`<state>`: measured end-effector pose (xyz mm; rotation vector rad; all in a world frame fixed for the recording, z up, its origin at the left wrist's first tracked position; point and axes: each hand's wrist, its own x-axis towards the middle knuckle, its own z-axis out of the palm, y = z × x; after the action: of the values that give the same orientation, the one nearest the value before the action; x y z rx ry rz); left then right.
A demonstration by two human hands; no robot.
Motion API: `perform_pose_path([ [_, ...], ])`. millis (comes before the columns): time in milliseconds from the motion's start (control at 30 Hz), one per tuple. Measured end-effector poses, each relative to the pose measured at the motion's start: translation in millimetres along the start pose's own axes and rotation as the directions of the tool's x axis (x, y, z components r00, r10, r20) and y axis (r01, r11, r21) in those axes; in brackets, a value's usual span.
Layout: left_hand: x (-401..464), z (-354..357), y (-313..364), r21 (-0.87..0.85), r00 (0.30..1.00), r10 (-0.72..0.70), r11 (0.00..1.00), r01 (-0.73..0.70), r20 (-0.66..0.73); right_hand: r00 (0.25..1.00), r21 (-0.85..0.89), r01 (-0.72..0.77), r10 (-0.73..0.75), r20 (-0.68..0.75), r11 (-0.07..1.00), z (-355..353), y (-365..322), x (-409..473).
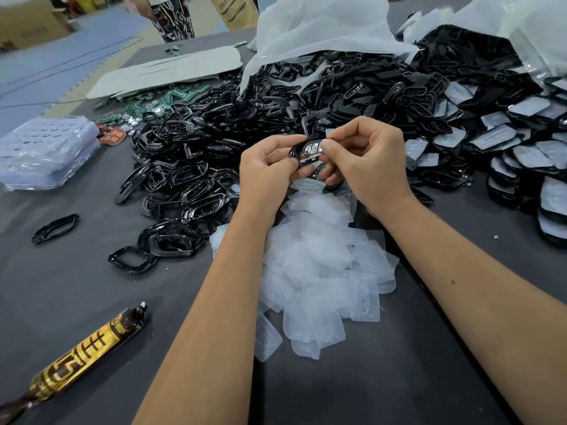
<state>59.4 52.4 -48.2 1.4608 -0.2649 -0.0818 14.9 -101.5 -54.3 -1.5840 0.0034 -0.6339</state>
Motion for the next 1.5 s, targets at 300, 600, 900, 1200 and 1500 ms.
perform_pose_path([
  [300, 1, -3, -6, 0.080, 0.998, 0.059, 0.995, -0.060, 0.017, 0.998, -0.191, 0.052, -0.045, 0.039, 0.980, 1, -3, -3],
  [600, 1, -4, -5, 0.056, 0.998, 0.056, 0.997, -0.057, 0.006, 0.999, -0.388, 0.041, -0.051, -0.014, 0.921, -1, -1, 1],
  [900, -1, -5, -3, 0.009, 0.998, 0.050, 0.999, -0.051, 0.049, 0.997, -0.243, -0.025, 0.042, 0.065, 0.970, -4, -3, 1],
  [1200, 2, -3, -5, 0.182, 0.964, 0.164, 0.975, -0.126, -0.211, 0.987, -0.585, 0.157, -0.137, 0.079, 0.796, 5, 0, -1],
  [1500, 8, -10, -8, 0.073, 0.889, 0.124, 0.992, -0.102, -0.442, 0.973, -0.521, 0.130, -0.006, 0.232, 0.844, 6, -2, -4],
])
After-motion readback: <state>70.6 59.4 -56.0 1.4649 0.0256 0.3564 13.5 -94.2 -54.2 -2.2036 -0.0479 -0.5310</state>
